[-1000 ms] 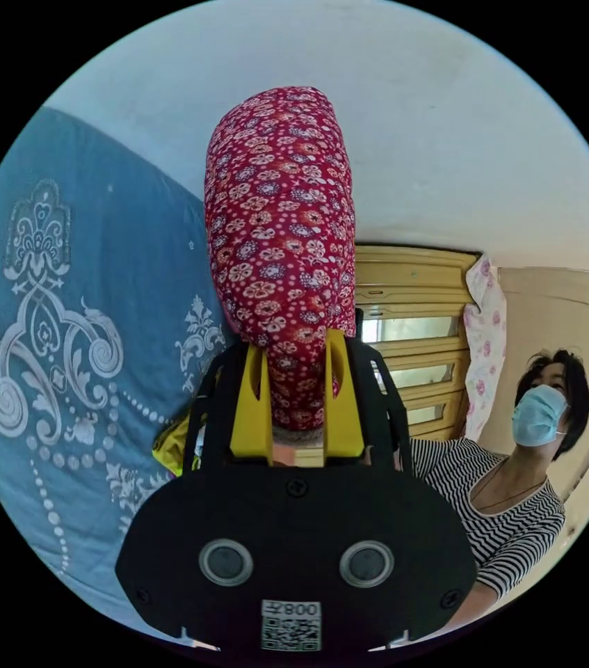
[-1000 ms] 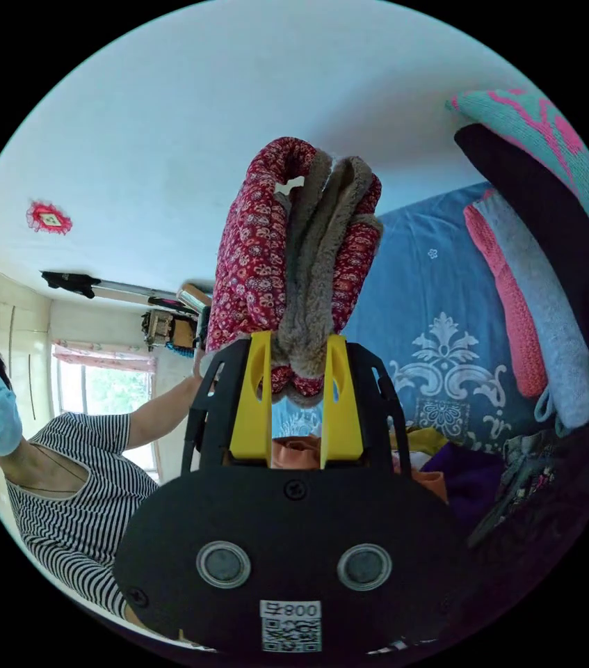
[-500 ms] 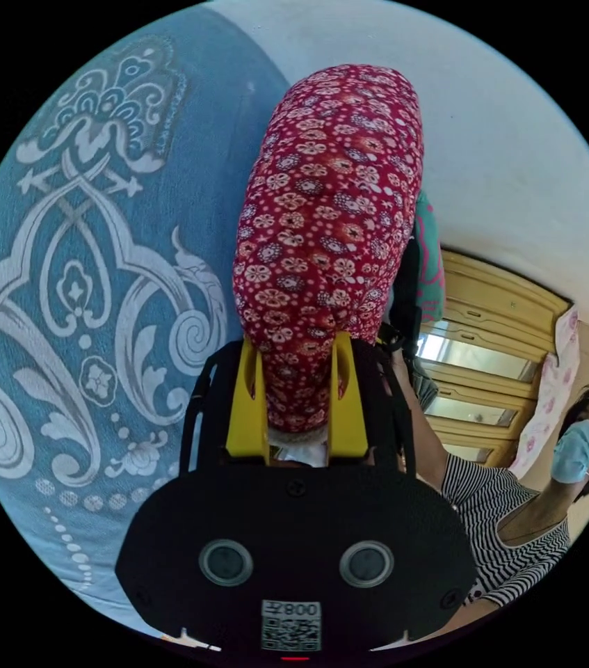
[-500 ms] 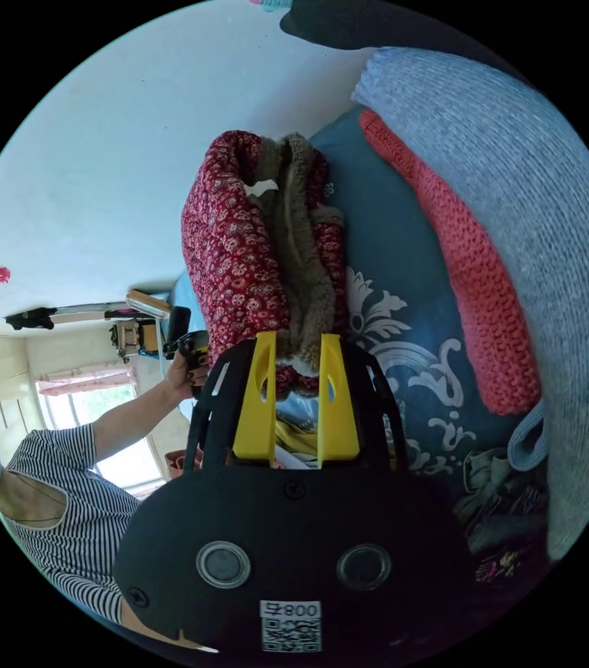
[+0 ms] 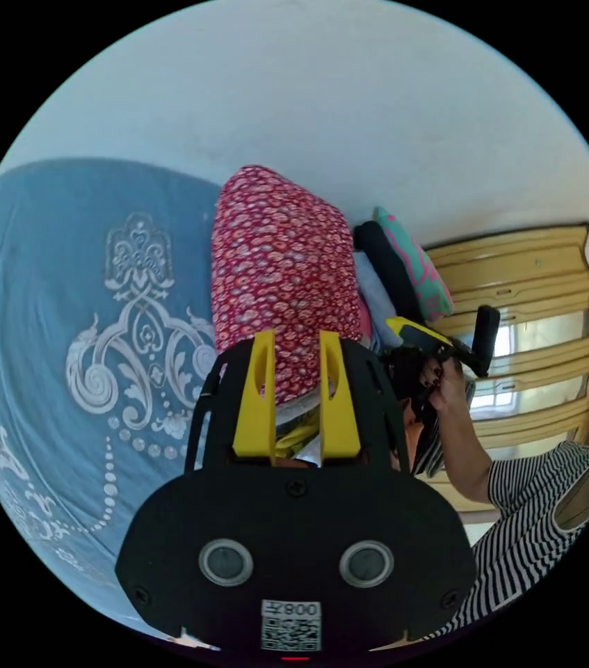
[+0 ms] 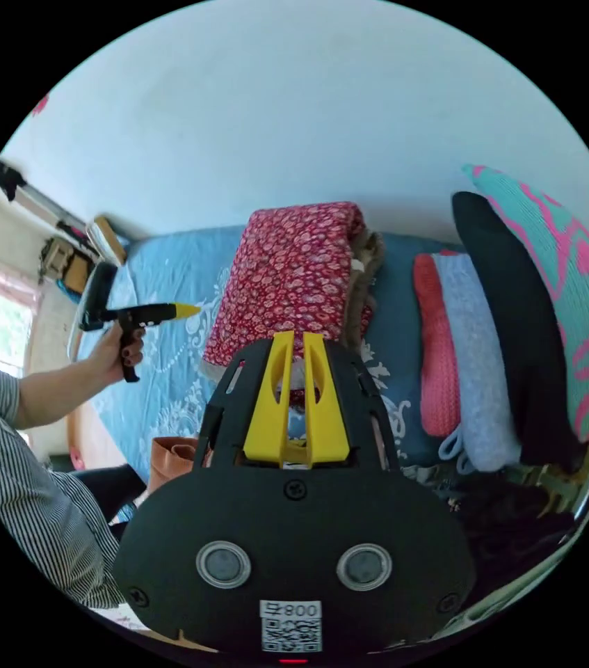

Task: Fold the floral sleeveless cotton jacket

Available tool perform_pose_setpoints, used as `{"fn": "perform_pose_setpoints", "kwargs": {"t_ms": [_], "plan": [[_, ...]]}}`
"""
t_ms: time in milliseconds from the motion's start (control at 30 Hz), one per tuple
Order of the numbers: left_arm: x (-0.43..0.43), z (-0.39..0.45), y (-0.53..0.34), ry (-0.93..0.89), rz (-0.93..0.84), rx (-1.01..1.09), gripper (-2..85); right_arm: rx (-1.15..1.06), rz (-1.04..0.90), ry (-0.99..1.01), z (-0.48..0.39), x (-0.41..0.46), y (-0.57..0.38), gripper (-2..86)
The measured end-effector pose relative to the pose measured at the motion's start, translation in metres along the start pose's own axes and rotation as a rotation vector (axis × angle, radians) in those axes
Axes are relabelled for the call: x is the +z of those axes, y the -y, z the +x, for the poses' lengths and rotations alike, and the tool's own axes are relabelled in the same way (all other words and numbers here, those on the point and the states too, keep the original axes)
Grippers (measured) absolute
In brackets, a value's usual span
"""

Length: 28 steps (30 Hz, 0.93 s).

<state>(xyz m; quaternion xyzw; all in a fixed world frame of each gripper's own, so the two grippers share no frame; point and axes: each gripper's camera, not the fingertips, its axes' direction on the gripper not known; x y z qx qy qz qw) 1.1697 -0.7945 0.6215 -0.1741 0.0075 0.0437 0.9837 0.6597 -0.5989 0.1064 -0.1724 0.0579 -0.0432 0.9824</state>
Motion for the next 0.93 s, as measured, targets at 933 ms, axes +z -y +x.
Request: {"fn": "perform_pose_setpoints", "kwargs": {"t_ms": [933], "plan": [[-0.051, 0.173, -0.034, -0.009, -0.138, 0.314, 1.2, 0.118, 0.238, -0.573, -0.018, -0.145, 0.204, 6.3]]}}
